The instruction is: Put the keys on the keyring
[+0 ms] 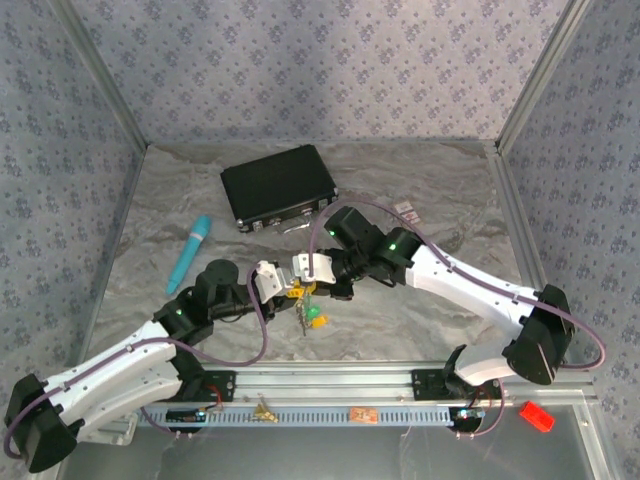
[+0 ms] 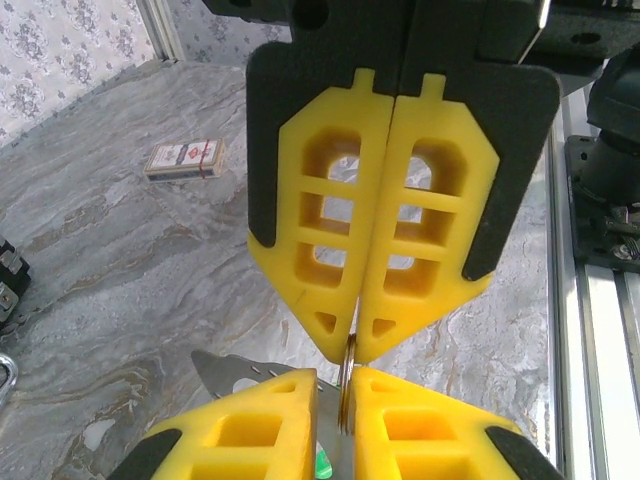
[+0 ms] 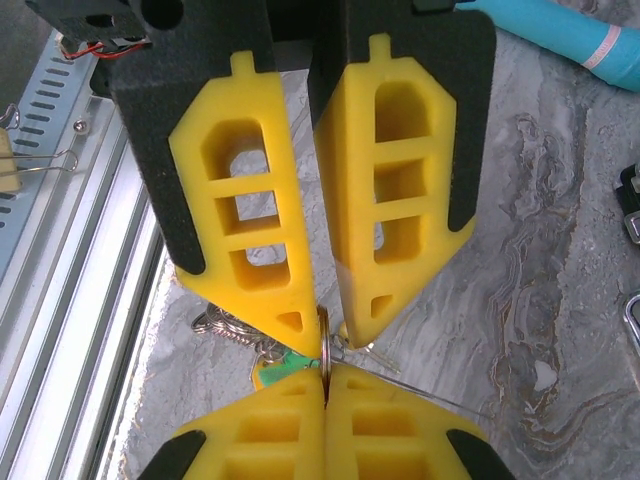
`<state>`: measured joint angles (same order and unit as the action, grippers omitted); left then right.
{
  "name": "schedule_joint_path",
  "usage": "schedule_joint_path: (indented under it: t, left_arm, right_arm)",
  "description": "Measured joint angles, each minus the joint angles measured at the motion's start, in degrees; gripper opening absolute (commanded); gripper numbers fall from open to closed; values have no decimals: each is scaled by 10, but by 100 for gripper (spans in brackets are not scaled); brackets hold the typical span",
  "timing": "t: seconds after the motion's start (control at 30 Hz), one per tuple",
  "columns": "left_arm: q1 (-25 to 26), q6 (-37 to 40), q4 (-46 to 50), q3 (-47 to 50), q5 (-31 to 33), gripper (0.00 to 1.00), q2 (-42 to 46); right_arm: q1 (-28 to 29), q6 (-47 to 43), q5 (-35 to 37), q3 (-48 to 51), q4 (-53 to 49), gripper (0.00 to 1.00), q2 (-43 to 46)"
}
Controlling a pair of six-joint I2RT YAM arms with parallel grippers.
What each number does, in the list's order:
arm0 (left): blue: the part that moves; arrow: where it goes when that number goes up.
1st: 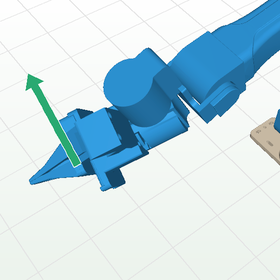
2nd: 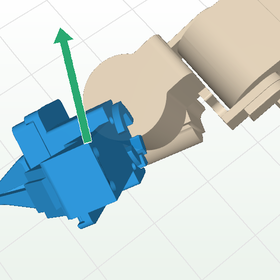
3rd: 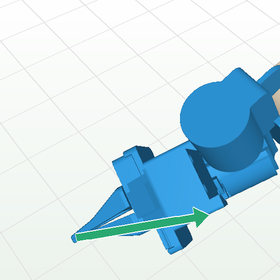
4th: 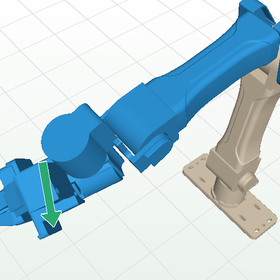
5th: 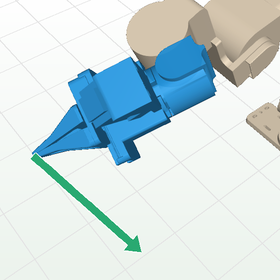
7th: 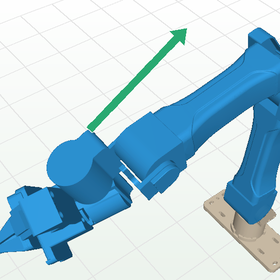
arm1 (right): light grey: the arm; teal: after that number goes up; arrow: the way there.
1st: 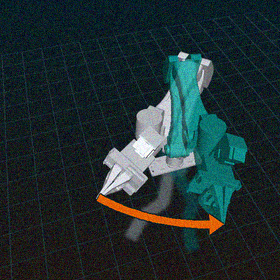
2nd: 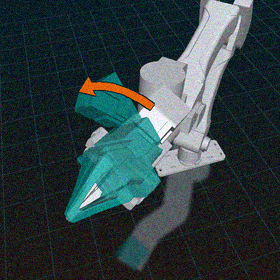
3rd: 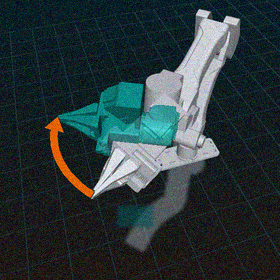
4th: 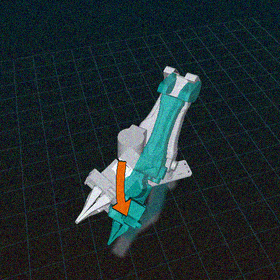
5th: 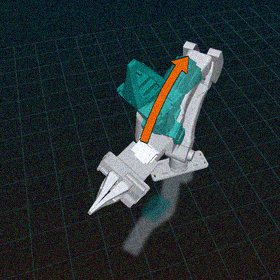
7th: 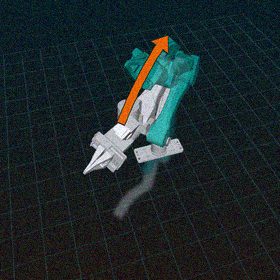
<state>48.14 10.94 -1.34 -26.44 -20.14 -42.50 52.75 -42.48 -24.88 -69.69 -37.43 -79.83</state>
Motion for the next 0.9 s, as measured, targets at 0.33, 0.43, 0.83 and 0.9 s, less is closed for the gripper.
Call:
schedule_joint_path:
  t: [0.33,0.43,0.83,0.9]
  left_arm:
    - [0,-7,-7,0,-2,0,0]
    - [0,-7,-7,0,-4,0,0]
    - [0,-25,-59,49,1,0,31]
    - [0,-27,-66,51,1,0,31]
  right_arm:
    - [-11,32,-25,26,42,0,12]
    - [-14,42,-31,35,53,4,17]
    - [-46,137,-59,137,147,28,66]
    - [-46,147,-62,143,155,27,66]
